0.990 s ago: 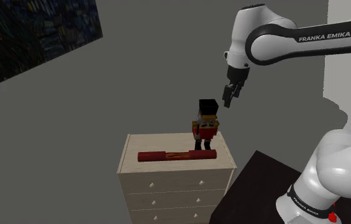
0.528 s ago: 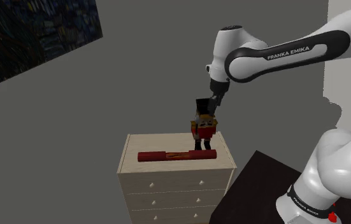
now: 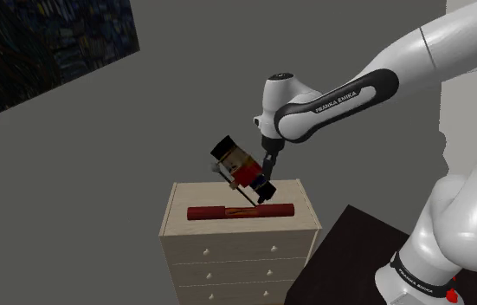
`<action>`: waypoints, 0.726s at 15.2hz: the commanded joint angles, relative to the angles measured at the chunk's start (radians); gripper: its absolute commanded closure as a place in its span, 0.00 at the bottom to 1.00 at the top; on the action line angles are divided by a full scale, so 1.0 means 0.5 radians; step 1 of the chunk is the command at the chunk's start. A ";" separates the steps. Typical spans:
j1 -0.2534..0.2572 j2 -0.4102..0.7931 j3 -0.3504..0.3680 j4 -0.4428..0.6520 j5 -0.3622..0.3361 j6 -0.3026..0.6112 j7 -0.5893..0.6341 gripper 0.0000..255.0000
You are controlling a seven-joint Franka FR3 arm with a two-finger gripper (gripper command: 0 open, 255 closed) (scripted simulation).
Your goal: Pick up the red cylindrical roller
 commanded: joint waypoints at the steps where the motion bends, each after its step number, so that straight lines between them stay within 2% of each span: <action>1: 0.029 0.130 0.019 0.019 0.016 0.084 -0.051 0.00; 11: 0.116 0.808 0.128 0.304 0.050 0.448 -0.329 0.00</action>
